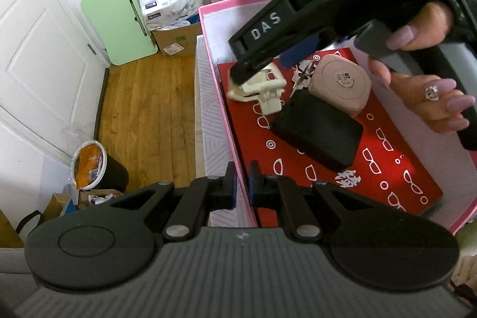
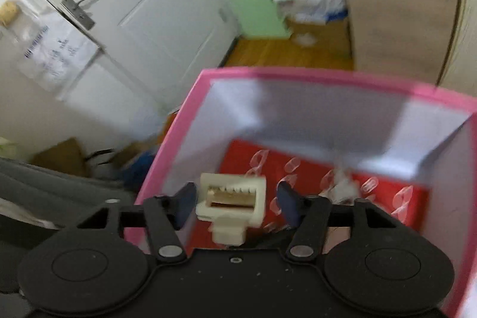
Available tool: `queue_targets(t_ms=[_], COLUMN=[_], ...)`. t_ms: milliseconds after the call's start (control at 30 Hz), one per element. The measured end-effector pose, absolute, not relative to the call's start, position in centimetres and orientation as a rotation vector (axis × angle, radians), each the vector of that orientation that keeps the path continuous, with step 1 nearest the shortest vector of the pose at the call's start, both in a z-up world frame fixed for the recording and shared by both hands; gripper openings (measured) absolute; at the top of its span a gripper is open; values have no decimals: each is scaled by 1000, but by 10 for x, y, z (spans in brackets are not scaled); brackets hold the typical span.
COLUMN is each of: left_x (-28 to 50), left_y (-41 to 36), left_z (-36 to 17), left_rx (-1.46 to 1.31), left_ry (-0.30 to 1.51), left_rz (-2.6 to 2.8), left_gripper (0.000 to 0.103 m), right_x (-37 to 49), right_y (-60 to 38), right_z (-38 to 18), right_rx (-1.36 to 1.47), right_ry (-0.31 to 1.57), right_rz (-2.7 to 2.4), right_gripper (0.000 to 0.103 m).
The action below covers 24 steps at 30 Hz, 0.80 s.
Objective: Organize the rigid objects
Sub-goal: 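Place the beige clip into the box beside the keys and release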
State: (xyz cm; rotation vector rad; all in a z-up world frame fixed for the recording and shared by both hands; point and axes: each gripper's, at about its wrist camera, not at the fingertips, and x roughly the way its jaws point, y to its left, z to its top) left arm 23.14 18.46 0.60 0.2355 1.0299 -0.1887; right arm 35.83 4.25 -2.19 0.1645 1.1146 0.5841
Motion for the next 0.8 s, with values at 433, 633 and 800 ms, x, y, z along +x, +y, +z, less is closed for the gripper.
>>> queue_targets(t_ms=[433, 633, 800], left_x=[232, 230, 228], left_y=[183, 180, 176], left_z=[6, 3, 2], left_rx=[245, 262, 272], left_ry=[1022, 1015, 1012], left_rz=[-198, -186, -175], left_gripper=[7, 6, 6], right_x=[231, 203, 195], right_y=[-103, -163, -182], right_z=[66, 30, 5], right_rx=[302, 277, 150], right_ry=[671, 731, 786], right_rz=[538, 341, 224], right_gripper=[89, 89, 89])
